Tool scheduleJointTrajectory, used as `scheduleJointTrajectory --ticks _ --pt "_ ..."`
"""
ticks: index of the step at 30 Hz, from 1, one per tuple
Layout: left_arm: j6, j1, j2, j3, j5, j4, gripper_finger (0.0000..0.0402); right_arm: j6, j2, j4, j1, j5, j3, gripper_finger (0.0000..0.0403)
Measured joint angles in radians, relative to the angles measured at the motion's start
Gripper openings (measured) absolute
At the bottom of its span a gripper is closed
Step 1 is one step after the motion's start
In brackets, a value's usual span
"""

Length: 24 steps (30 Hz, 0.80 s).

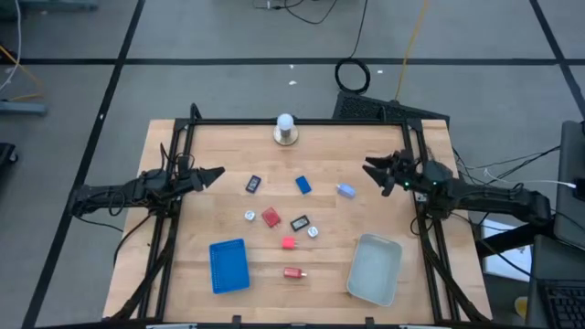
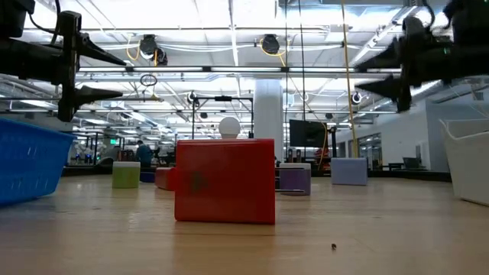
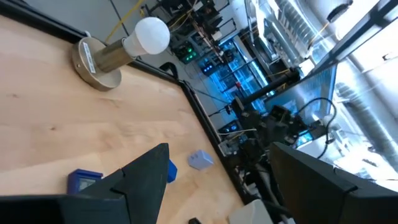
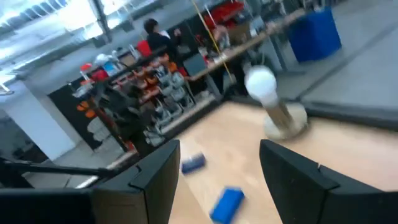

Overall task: Pick & Place Office items
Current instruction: Put the light blue charger adapter into the gray bin

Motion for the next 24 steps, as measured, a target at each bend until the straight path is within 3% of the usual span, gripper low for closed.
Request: scheduleJointTrajectory --ticks 16,24 --pt "-0.018 0.000 0.000 0.000 -0.005 0.021 0.0278 -0.301 0.476 -0.282 0.000 -0.128 0.495 0.0212" --pt "-0.015 0.000 0.000 0.000 -0.005 0.022 0.0278 -0.359 0.677 -0.565 0.000 -0.121 0.733 0.0212"
